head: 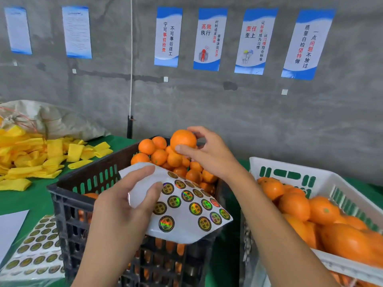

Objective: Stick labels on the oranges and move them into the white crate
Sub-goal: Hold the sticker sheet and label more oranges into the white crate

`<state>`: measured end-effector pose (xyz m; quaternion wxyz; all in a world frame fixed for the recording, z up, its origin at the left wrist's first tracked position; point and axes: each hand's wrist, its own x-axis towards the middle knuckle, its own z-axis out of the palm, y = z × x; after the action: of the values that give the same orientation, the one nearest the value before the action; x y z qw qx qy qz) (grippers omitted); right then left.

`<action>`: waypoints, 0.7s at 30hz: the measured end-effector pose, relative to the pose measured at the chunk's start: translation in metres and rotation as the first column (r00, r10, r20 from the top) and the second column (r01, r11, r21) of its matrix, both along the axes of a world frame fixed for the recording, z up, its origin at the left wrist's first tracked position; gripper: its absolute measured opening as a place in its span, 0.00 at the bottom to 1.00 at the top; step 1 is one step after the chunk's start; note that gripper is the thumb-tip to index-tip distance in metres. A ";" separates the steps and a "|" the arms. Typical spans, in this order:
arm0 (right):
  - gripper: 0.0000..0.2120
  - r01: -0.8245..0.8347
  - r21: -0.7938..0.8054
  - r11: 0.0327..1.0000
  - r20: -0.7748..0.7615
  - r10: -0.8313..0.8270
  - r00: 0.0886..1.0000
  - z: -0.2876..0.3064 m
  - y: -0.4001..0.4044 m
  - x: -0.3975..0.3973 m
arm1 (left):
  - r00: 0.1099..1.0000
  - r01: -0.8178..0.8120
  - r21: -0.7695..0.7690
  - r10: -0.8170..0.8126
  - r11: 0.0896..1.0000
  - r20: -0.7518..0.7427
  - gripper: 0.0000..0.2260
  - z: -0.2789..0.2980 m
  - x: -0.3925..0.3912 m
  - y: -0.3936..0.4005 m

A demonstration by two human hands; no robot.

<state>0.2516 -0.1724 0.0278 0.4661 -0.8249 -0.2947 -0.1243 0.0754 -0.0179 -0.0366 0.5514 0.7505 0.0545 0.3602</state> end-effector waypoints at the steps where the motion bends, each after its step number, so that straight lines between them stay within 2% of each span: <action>1: 0.32 0.001 0.076 0.997 -0.006 0.000 1.000 0.003 -0.007 -0.021 | 0.999 0.037 -0.022 -0.037 0.999 0.024 0.14 0.002 -0.003 -0.004; 7: 0.23 -0.025 0.402 0.915 0.014 0.021 1.000 0.000 -0.056 -0.143 | 0.955 0.258 -0.069 -0.243 0.964 0.170 0.18 0.014 -0.022 -0.027; 11: 0.26 0.019 0.600 0.800 -0.028 -0.003 1.000 -0.027 -0.074 -0.190 | 0.917 0.366 -0.086 -0.343 0.927 0.203 0.15 0.017 -0.028 -0.049; 14: 0.33 0.114 0.650 0.751 -0.049 -0.108 0.993 -0.051 -0.083 -0.205 | 0.904 0.412 -0.095 -0.394 0.906 0.169 0.14 0.018 -0.029 -0.063; 16: 0.37 0.156 0.666 0.729 -0.066 -0.150 0.986 -0.063 -0.086 -0.207 | 0.862 0.502 -0.108 -0.486 0.858 0.145 0.16 0.018 -0.030 -0.070; 19: 0.37 0.150 0.678 0.720 -0.082 -0.128 0.988 -0.069 -0.090 -0.202 | 0.753 0.658 -0.112 -0.651 0.745 0.089 0.31 0.014 -0.028 -0.074; 21: 0.34 0.103 0.683 0.723 -0.089 -0.058 0.994 -0.073 -0.092 -0.198 | 0.688 0.725 -0.083 -0.723 0.684 0.060 0.33 0.011 -0.029 -0.074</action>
<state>0.0537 -0.2645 -0.0451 0.7407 -0.6098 -0.1775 -0.2191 0.0466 -0.0922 -0.0255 0.6861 0.6784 -0.2344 0.1188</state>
